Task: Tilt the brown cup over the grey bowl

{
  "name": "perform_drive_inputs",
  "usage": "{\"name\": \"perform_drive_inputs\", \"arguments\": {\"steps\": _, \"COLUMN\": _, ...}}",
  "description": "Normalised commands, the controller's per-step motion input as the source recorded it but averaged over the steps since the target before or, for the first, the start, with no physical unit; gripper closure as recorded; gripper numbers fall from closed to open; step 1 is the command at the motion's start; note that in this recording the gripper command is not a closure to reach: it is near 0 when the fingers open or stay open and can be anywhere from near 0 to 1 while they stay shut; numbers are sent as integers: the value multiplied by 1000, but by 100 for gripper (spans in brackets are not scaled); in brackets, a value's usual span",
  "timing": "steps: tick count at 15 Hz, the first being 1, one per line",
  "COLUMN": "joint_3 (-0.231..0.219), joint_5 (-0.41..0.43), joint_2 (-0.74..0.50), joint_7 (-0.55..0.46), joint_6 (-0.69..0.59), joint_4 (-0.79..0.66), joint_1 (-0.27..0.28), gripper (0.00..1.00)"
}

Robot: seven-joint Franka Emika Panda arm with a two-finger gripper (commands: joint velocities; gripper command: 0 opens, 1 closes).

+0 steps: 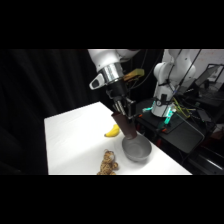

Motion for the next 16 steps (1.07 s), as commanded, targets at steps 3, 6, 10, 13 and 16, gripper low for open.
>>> {"name": "perform_drive_inputs", "arguments": {"steps": 3, "joint_3": -97, "joint_5": 423, "joint_2": -131, "joint_7": -506, "joint_6": -638, "joint_4": -147, "joint_1": -122, "gripper": 9}}
{"name": "perform_drive_inputs", "arguments": {"steps": 6, "joint_3": -72, "joint_5": 358, "joint_2": 83, "joint_7": -346, "joint_6": -622, "joint_4": 4, "joint_1": -106, "gripper": 10}}
{"name": "perform_drive_inputs", "arguments": {"steps": 10, "joint_3": -2, "joint_5": 321, "joint_2": 338, "joint_7": -212, "joint_6": -495, "joint_4": 191, "joint_1": -64, "gripper": 13}}
{"name": "perform_drive_inputs", "arguments": {"steps": 13, "joint_3": 56, "joint_5": 190, "joint_2": 399, "joint_7": -82, "joint_6": -342, "joint_4": 313, "joint_1": -43, "gripper": 15}}
{"name": "perform_drive_inputs", "arguments": {"steps": 16, "joint_3": 67, "joint_5": 126, "joint_2": 257, "joint_7": -38, "joint_6": -328, "joint_4": 309, "joint_1": -55, "gripper": 16}}
